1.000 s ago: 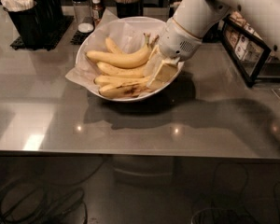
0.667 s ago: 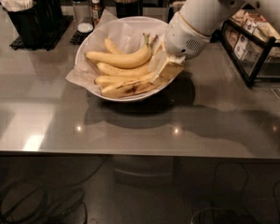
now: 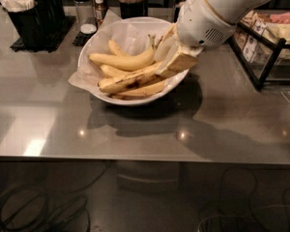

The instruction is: Pick banana from white bowl

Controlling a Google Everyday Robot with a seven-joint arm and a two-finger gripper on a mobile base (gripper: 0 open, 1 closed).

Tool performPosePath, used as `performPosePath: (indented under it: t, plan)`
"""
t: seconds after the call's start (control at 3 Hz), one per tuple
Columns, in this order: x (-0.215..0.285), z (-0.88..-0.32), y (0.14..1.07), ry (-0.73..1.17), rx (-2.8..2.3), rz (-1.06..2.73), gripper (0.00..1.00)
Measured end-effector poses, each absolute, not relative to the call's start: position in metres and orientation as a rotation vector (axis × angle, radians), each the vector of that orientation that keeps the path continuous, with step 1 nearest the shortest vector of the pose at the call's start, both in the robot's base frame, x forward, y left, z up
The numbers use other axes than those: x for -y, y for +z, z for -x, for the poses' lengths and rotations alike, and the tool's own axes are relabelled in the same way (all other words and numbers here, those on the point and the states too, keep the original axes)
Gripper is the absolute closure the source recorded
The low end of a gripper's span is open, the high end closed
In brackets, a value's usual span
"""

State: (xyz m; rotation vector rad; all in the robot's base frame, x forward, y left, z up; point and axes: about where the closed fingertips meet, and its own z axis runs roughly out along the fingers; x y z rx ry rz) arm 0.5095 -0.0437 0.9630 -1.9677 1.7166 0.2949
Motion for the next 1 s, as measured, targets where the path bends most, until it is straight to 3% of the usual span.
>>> performPosePath:
  t: [0.67, 1.0]
  plan:
    - [0.055, -0.457, 0.983, 0.284, -1.673, 1.888, 1.0]
    - [0.055, -0.457, 0.983, 0.284, -1.673, 1.889, 1.0]
